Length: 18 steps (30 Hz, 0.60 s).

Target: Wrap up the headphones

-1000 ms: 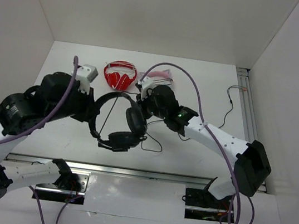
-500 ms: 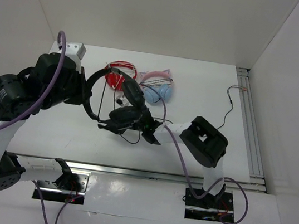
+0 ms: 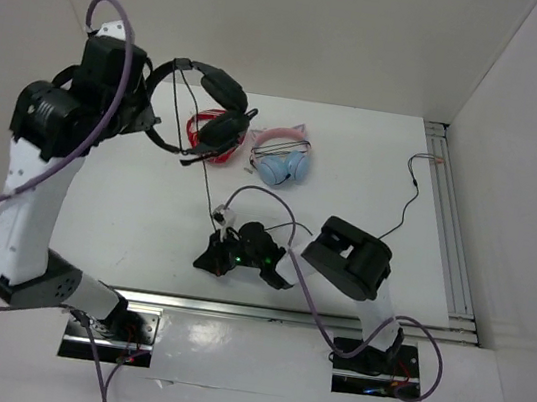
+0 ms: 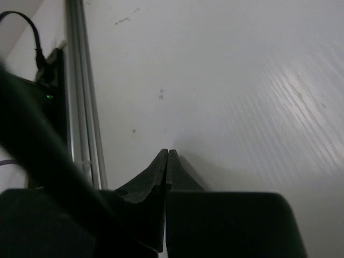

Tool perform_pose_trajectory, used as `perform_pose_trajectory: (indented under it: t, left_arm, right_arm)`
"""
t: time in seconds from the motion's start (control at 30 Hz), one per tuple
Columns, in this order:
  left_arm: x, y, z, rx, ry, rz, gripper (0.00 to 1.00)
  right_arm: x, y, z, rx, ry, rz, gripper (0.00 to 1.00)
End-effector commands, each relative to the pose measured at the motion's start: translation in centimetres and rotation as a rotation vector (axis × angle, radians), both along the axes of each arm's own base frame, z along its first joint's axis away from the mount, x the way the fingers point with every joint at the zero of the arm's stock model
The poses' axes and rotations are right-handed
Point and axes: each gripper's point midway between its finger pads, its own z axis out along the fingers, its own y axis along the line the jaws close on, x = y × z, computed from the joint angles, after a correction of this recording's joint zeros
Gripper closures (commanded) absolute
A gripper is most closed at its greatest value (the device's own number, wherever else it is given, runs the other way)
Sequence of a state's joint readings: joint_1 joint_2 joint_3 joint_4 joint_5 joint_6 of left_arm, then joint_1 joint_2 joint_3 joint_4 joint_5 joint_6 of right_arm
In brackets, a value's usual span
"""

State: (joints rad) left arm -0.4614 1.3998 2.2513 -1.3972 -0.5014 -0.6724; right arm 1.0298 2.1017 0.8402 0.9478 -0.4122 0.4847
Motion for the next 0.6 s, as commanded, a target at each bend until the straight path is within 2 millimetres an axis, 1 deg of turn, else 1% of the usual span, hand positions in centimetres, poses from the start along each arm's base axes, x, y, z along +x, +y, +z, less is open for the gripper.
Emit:
perform_pose_trajectory:
  t: [0.0, 0.03, 0.07, 0.1, 0.13, 0.17, 0.2, 0.23, 0.27, 0.3, 0.33, 0.37, 0.4, 0.43, 0.47, 0.5, 0.53, 0.57]
  left_arm:
    - [4.5, 2.8, -0.5, 0.034, -0.013, 0.116, 1.0]
    - [5.2, 3.8, -0.9, 0.05, -0.005, 0.149, 1.0]
    - [5.7, 4.7, -1.2, 0.051, 0.0, 0.201, 1.0]
    - [6.5, 5.0, -2.3, 0.075, 0.034, 0.237, 1.0]
    - [6.6, 5.8, -3.1, 0.104, 0.06, 0.29, 1.0]
    - [7.1, 5.9, -3.3, 0.086, 0.055, 0.336, 1.0]
    - [7.3, 6.3, -4.9, 0.112, 0.09, 0.363, 1.0]
    - [7.6, 6.9, -5.9, 0.115, 0.104, 0.401, 1.0]
    - [7.9, 7.0, -7.1, 0.097, 0.128, 0.413, 1.0]
    - [8.5, 7.7, -9.1, 0.073, 0.161, 0.433, 1.0]
    - [8.8, 7.3, -10.2, 0.047, 0.181, 0.404, 1.0]
    - [8.7, 7.5, -10.6, 0.044, 0.178, 0.418, 1.0]
    - [8.9, 7.7, -12.7, 0.07, 0.214, 0.428, 1.0]
    - [8.5, 7.7, -13.2, 0.088, 0.22, 0.432, 1.0]
    - [8.4, 8.5, -13.9, 0.127, 0.229, 0.462, 1.0]
    - [8.1, 8.6, -14.7, 0.16, 0.246, 0.468, 1.0]
    - [7.7, 8.4, -16.4, 0.196, 0.291, 0.475, 1.0]
    - [7.5, 8.3, -17.3, 0.226, 0.317, 0.473, 1.0]
  right_arm:
    - [-0.1, -1.6, 2.3, -0.008, -0.082, -0.12, 1.0]
    - [0.4, -2.3, 3.7, -0.033, -0.118, -0.197, 1.0]
    - [-1.4, -2.2, 3.9, -0.06, -0.141, -0.189, 1.0]
    - [-2.2, -2.4, 4.3, -0.089, -0.162, -0.206, 1.0]
    - [-2.2, -3.2, 5.0, -0.152, -0.193, -0.263, 1.0]
    - [-4.8, -2.6, 5.7, -0.163, -0.211, -0.23, 1.0]
    - [-5.7, -2.6, 6.3, -0.176, -0.223, -0.228, 1.0]
    - [-6.7, -2.0, 9.0, -0.138, -0.234, -0.22, 1.0]
    - [-7.7, -2.2, 9.3, -0.158, -0.234, -0.196, 1.0]
    - [-9.5, -1.9, 10.3, -0.139, -0.238, -0.156, 1.0]
    - [-10.2, -1.6, 11.7, -0.116, -0.244, -0.151, 1.0]
    - [-11.3, -2.0, 13.2, -0.11, -0.257, -0.151, 1.0]
    - [-11.5, -2.2, 14.3, -0.1, -0.264, -0.161, 1.0]
    - [-11.7, -2.0, 16.1, -0.075, -0.27, -0.171, 1.0]
    - [-12.0, -2.3, 18.2, -0.046, -0.273, -0.178, 1.0]
    - [-12.6, -2.7, 18.7, -0.067, -0.295, -0.154, 1.0]
    - [-12.4, -2.9, 19.9, -0.06, -0.307, -0.164, 1.0]
    - [-12.3, -3.4, 22.1, -0.057, -0.346, -0.17, 1.0]
